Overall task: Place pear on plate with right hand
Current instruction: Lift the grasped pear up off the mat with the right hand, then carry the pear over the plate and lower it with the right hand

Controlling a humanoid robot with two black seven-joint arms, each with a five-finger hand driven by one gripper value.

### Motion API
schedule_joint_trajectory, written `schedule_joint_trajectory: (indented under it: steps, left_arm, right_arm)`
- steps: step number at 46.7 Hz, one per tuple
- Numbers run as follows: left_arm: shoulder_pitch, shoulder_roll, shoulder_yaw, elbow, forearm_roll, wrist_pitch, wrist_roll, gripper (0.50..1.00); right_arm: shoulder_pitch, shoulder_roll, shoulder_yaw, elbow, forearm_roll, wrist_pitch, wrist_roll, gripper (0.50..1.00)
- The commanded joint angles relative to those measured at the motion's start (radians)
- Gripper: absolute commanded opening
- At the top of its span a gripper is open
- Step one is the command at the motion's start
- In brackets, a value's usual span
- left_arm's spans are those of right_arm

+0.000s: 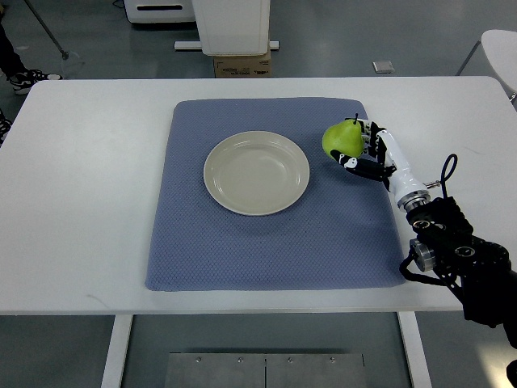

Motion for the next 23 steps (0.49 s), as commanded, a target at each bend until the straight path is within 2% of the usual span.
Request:
schedule_joint_trajectory:
  steps: [1, 23]
  left_arm:
    - [0.000, 0.000, 0.000, 0.000, 0.000, 0.000, 0.001, 1.000]
    - [0.000, 0.000, 0.000, 0.000, 0.000, 0.000, -0.001, 1.000]
  right_arm:
    - [0.013, 0.000, 0.001, 0.003, 0.003, -0.022, 0.000, 0.500]
    - [0.079, 0.043, -0.008, 0.014, 0.003, -0.077, 0.000, 0.500]
